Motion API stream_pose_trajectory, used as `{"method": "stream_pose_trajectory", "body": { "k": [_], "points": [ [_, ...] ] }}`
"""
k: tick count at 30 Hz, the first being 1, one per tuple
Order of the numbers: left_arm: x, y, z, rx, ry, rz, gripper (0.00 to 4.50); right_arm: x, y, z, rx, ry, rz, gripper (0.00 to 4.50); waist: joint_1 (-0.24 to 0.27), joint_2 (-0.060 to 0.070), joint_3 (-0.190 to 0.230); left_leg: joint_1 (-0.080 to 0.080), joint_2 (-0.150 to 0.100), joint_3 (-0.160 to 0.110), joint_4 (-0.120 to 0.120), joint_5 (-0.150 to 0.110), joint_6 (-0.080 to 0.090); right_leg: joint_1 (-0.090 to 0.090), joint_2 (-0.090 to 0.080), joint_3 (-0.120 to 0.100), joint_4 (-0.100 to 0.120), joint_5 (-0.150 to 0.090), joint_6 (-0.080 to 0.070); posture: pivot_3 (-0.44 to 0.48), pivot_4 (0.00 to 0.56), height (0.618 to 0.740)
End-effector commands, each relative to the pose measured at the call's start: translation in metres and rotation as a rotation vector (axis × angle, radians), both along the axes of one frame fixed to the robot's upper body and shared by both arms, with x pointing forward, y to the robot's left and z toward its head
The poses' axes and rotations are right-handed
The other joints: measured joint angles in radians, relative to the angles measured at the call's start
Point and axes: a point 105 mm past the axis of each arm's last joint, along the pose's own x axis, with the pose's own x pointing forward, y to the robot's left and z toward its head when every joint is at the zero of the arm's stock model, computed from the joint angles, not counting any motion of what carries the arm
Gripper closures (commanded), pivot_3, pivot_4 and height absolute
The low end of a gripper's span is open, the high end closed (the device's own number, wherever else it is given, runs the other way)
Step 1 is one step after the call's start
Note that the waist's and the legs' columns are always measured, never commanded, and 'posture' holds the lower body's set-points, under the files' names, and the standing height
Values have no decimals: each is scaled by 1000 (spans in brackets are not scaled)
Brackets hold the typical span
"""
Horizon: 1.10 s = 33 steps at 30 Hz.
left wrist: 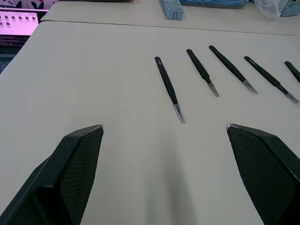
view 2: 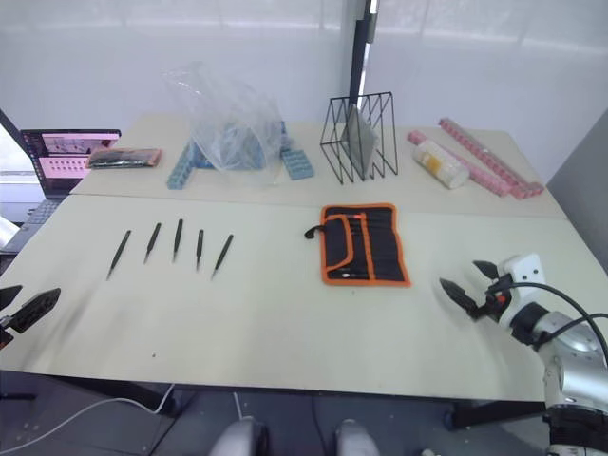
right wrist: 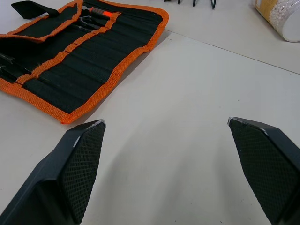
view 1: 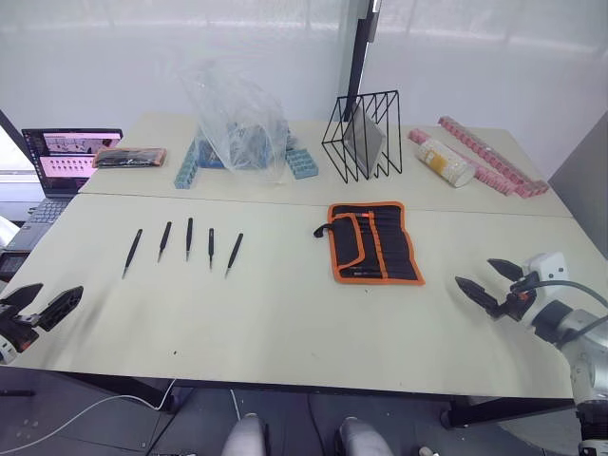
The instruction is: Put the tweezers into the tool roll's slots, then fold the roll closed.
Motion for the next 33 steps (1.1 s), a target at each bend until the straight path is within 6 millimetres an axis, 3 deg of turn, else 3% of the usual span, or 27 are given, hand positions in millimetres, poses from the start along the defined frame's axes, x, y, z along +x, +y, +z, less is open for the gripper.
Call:
{"method": "stream_pose_trajectory", "body": {
  "k": [1,6,12,19,24,33],
  "points": [
    [3,-6,11,5,-31,-29,17,0,3,14,1,-51,3,0,0,0,0,0,0,0,0,0,0,0,0,0,0,0,0,0,150,689],
    [9,-44,18,-18,-76,-143,17,-3,33,23,109,-27,5,0,1,0,0,0,0,0,0,0,0,0,0,0,0,0,0,0,150,689],
    [14,-124,28,-80,-120,-354,17,-4,98,26,347,86,43,0,1,0,0,0,0,-1,0,0,0,1,0,0,0,0,0,0,150,689],
    [14,-178,35,-68,-153,-538,17,2,161,30,480,229,91,0,-1,0,0,0,0,-1,0,0,0,0,1,0,0,0,0,0,150,689],
    [10,-196,39,-11,-173,-639,17,10,183,23,534,327,44,0,2,0,0,0,0,-1,0,0,0,0,1,0,0,0,0,0,150,689],
    [5,-214,46,-25,-121,-829,17,21,190,21,618,372,-37,0,1,0,0,-1,0,-1,0,0,0,-1,1,0,0,0,0,0,150,689]
  ]
}}
